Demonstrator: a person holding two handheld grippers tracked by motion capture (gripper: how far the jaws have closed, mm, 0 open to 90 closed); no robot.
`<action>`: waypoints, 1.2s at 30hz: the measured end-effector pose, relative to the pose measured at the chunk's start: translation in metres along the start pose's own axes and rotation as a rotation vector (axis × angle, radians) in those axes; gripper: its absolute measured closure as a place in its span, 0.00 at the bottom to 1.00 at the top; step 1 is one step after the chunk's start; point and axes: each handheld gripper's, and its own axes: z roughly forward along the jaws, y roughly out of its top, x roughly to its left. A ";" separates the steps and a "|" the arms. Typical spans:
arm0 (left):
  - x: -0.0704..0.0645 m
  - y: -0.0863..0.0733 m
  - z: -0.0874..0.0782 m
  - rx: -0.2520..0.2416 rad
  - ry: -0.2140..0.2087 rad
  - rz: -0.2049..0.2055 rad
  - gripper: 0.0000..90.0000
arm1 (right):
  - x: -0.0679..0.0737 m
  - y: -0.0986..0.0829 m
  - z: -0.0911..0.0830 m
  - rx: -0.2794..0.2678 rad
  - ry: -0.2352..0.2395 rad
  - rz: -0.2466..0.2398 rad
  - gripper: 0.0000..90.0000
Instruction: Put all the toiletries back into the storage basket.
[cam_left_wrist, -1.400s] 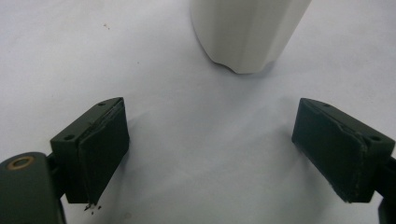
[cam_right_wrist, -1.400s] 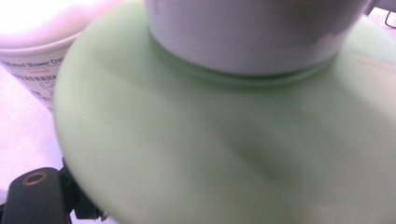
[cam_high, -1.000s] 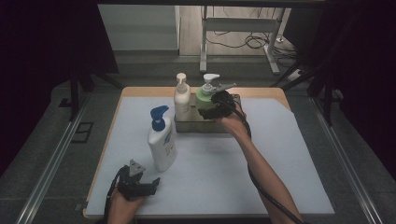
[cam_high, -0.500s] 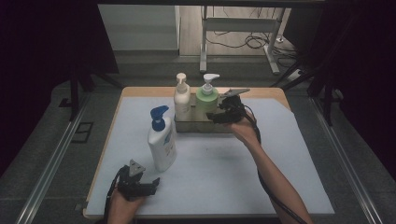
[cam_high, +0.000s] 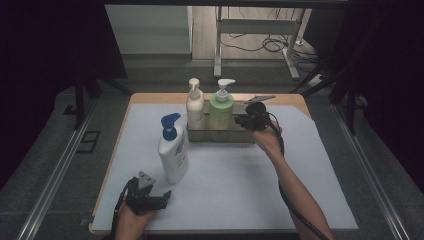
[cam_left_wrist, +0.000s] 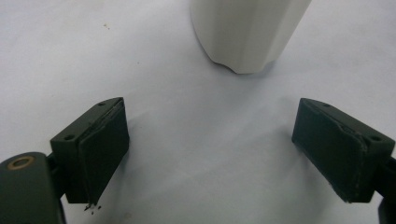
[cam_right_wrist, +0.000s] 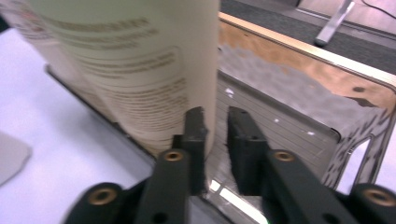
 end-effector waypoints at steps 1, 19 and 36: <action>0.000 0.000 0.000 0.000 0.000 0.000 0.12 | -0.001 0.000 0.002 0.001 -0.012 0.005 0.91; 0.000 0.000 0.000 0.000 0.000 0.000 0.12 | -0.006 0.002 0.042 0.068 -0.038 0.096 0.99; 0.000 0.000 0.000 0.001 0.000 0.000 0.12 | 0.003 0.003 0.052 0.071 0.010 0.111 1.00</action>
